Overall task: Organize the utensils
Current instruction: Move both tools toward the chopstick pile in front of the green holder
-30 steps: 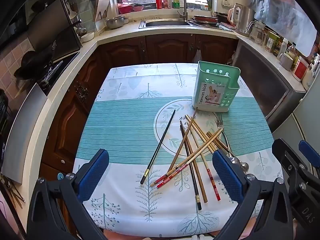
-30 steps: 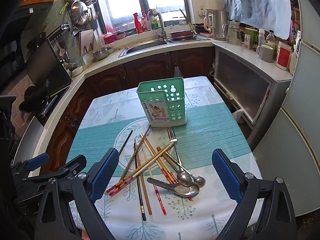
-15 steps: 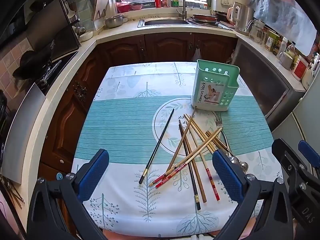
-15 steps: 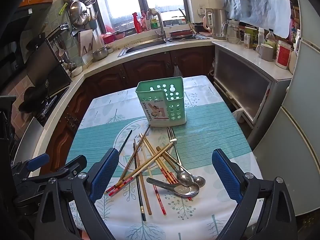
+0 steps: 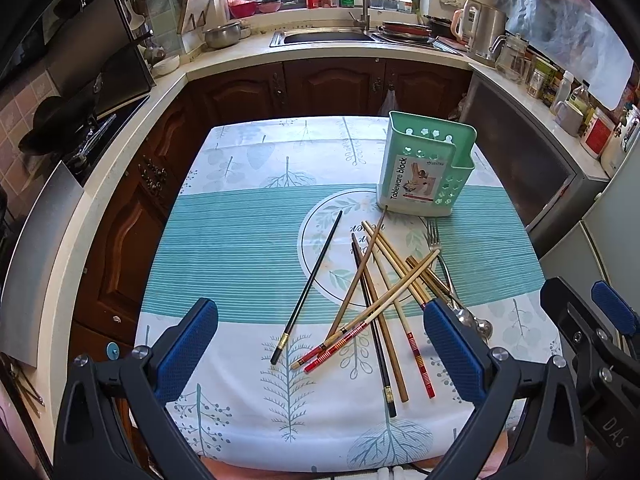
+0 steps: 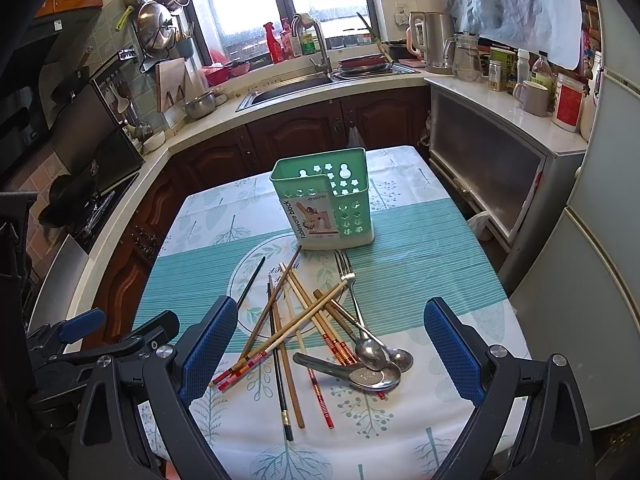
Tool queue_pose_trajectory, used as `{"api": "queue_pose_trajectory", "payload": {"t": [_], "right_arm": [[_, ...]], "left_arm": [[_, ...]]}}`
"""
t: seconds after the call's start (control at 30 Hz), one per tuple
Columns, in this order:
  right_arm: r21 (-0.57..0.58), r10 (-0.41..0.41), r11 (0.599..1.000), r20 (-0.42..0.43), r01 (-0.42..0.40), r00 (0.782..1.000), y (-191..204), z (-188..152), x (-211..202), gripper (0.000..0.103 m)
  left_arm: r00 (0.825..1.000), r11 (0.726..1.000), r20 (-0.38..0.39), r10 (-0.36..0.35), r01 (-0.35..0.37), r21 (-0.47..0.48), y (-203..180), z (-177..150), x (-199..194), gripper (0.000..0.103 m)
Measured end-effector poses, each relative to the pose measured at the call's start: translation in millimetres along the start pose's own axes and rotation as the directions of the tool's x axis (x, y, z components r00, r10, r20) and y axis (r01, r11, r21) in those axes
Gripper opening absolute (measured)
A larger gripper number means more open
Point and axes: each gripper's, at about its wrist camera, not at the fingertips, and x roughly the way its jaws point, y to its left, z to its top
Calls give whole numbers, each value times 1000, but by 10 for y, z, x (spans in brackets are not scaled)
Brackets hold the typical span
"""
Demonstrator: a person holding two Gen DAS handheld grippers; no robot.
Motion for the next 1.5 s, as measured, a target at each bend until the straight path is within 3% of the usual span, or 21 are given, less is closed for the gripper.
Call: {"api": "queue_pose_trajectory", "payload": {"t": [0.2,0.47,0.7,0.9,1.07,1.2,1.4,1.5], "right_arm": [[-51,-12,999,18,13,1000,82,26,-9,96],[-88,19,996,-11,-20,1000,109,170,23,96],[-86,45,995,-47,-49,998,25,403,45,96],[-93,59,994,-39,-62,997,-22,689,-50,95],[-102,101,989,-43,-105,994,18,927,-166,95],[-109,123,986,-49,-128,991,94,1116,-229,95],[-91,123,987,-95,-132,988,218,1191,-31,93],[-81,111,989,-133,-122,985,266,1168,182,85]], "left_arm": [[1000,1000,-20,2,-2,6,13,23,55,101],[991,990,3,-136,136,-26,128,95,47,101],[998,997,27,-49,47,64,155,366,-80,102],[995,994,83,-49,41,100,222,623,-226,102],[990,989,74,-119,112,92,290,815,-248,102],[986,985,46,-158,154,81,348,941,-127,102],[995,991,40,-95,91,101,384,959,131,102],[995,989,47,-83,76,129,376,945,264,102]]}}
